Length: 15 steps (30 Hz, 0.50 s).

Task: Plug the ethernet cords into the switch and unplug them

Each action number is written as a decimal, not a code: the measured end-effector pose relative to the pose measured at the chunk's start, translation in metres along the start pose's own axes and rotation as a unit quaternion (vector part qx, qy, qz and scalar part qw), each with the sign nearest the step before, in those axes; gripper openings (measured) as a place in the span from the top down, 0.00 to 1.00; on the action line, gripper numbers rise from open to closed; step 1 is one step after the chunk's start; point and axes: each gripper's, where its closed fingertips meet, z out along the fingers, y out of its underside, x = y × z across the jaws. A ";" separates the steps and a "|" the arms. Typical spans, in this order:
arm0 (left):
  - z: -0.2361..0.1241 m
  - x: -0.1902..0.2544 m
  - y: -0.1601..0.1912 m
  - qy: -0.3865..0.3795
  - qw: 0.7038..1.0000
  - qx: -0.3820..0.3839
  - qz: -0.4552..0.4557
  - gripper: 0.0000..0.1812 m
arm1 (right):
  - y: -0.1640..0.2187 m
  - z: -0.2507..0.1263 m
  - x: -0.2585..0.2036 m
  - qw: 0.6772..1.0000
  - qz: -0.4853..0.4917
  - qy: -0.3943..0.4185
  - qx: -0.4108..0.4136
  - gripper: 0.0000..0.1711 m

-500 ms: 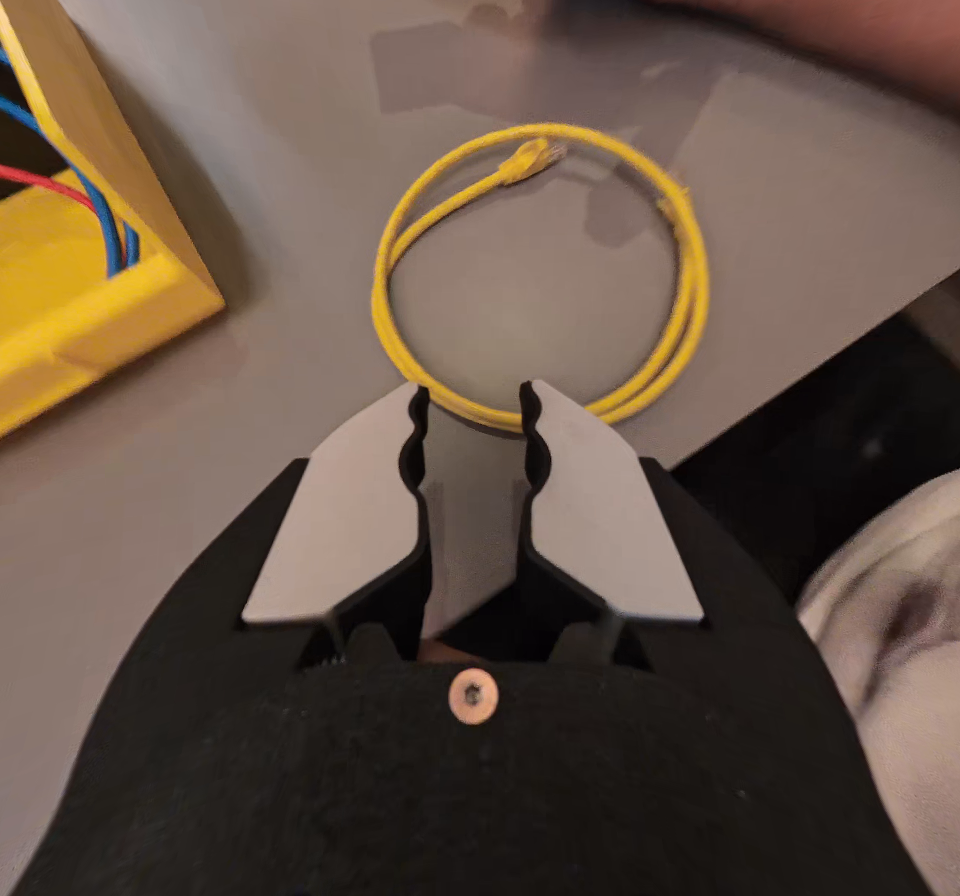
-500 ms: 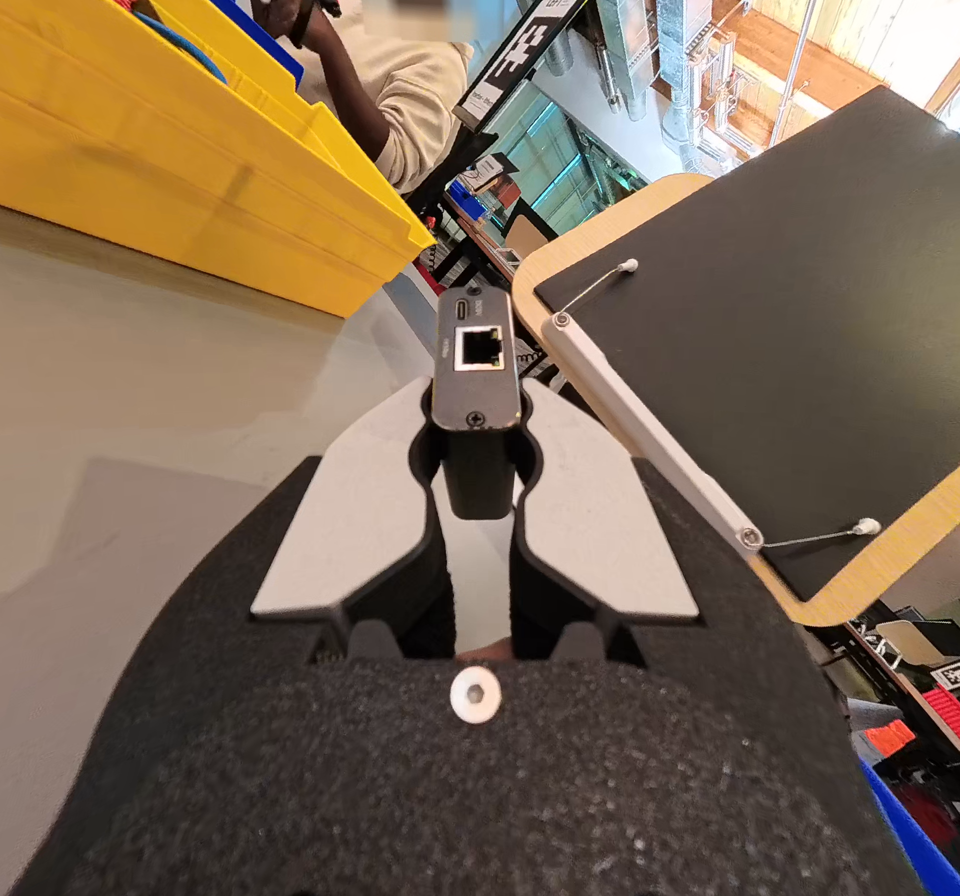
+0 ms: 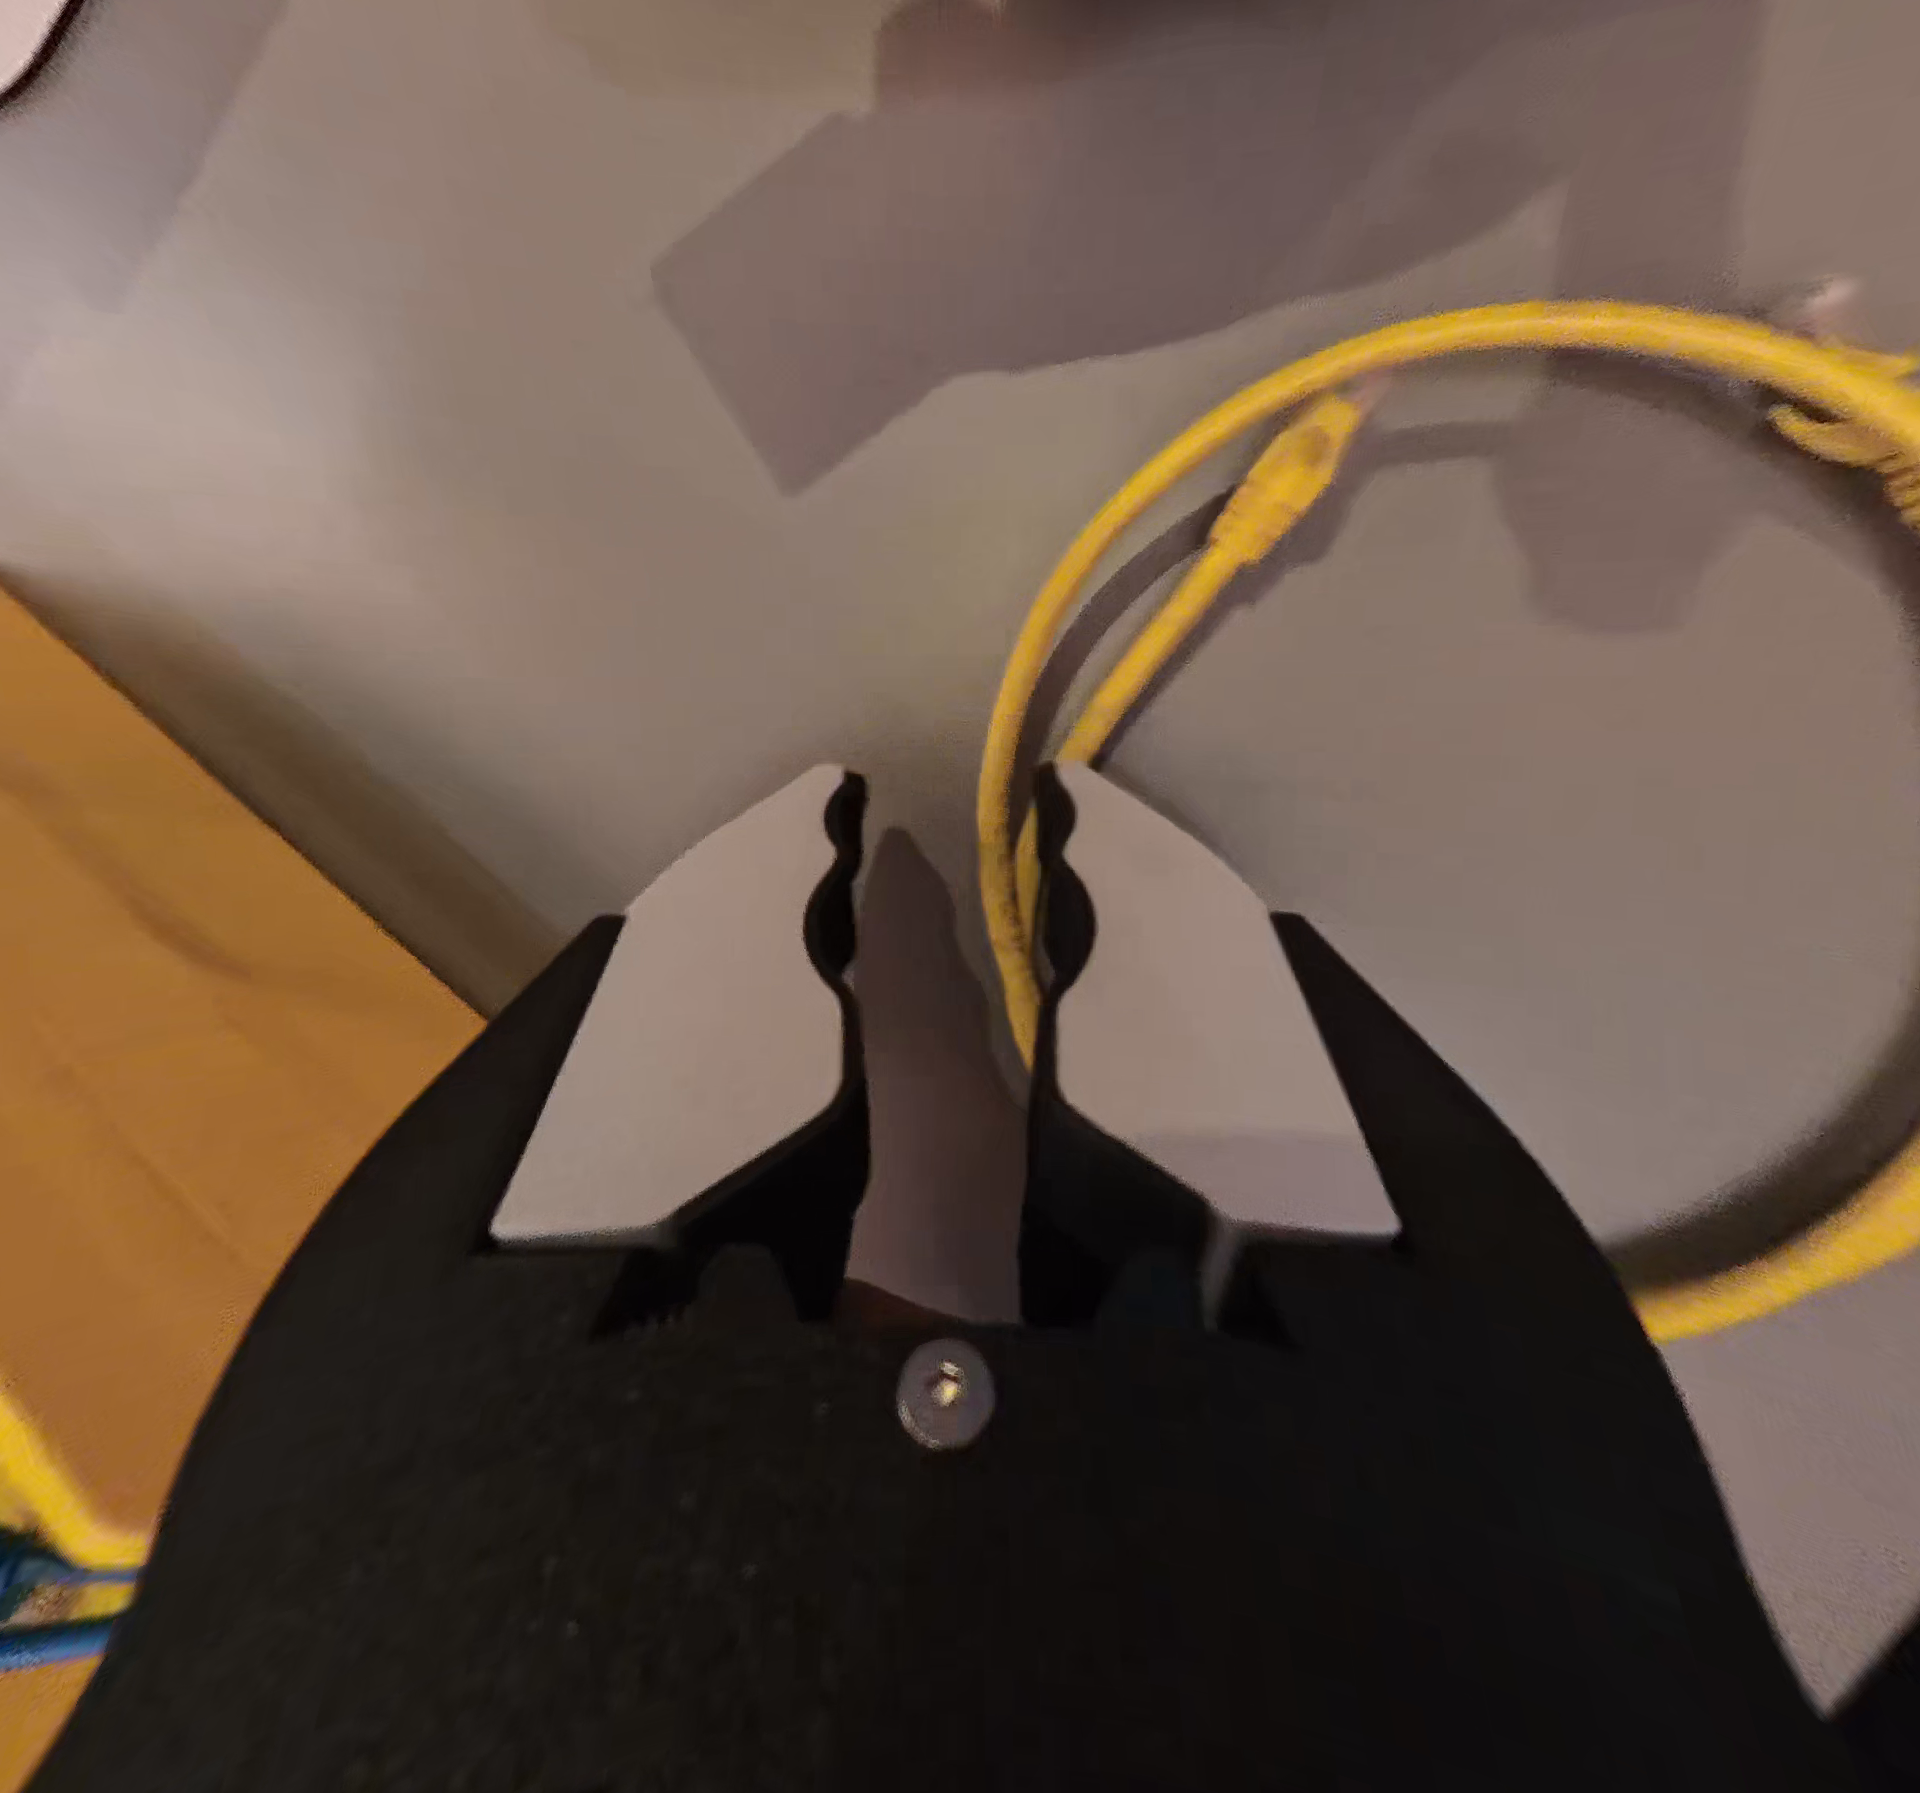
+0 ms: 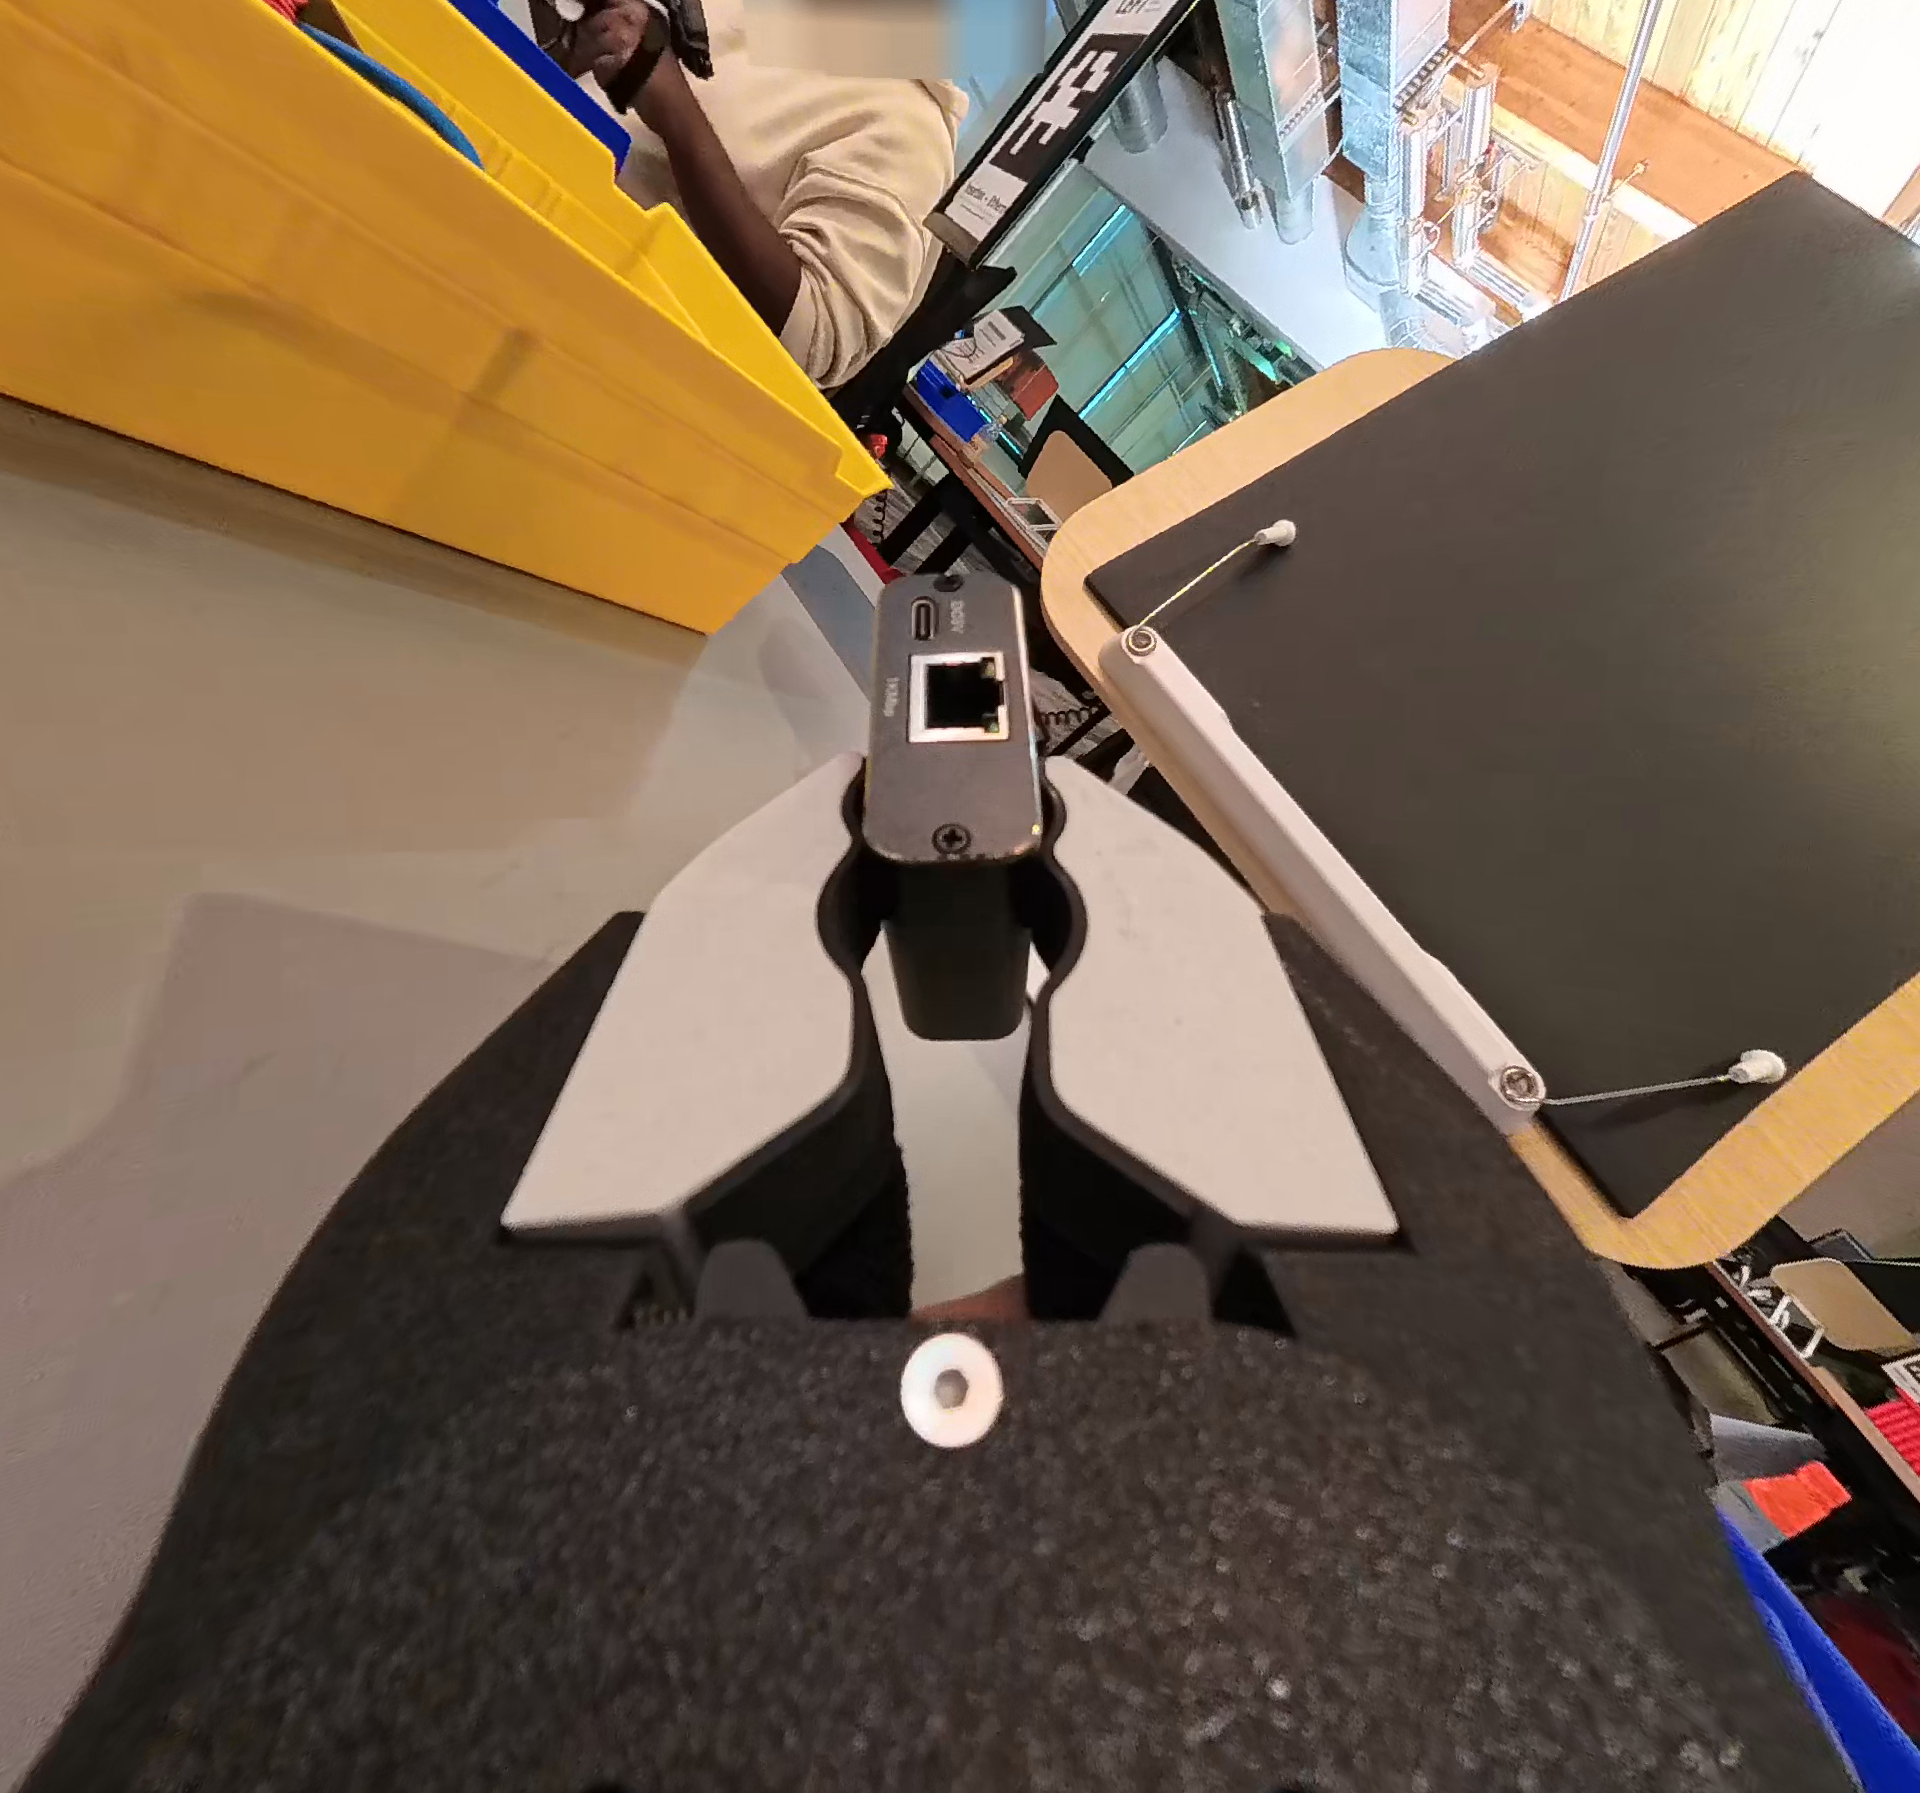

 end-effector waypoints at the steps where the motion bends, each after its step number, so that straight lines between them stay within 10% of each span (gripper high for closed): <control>1: 0.003 0.000 0.004 -0.002 1.000 -0.008 0.002 0.91 | 0.000 0.000 0.000 1.000 0.000 -0.001 -0.001 0.85; 11: -0.040 -0.038 -0.011 -0.171 0.979 0.061 -0.094 0.97 | 0.000 0.001 -0.004 1.000 -0.005 -0.007 -0.001 0.85; 15: -0.057 0.002 -0.029 -0.107 0.982 0.106 -0.115 0.98 | 0.000 0.001 -0.003 1.000 -0.003 -0.006 -0.001 0.85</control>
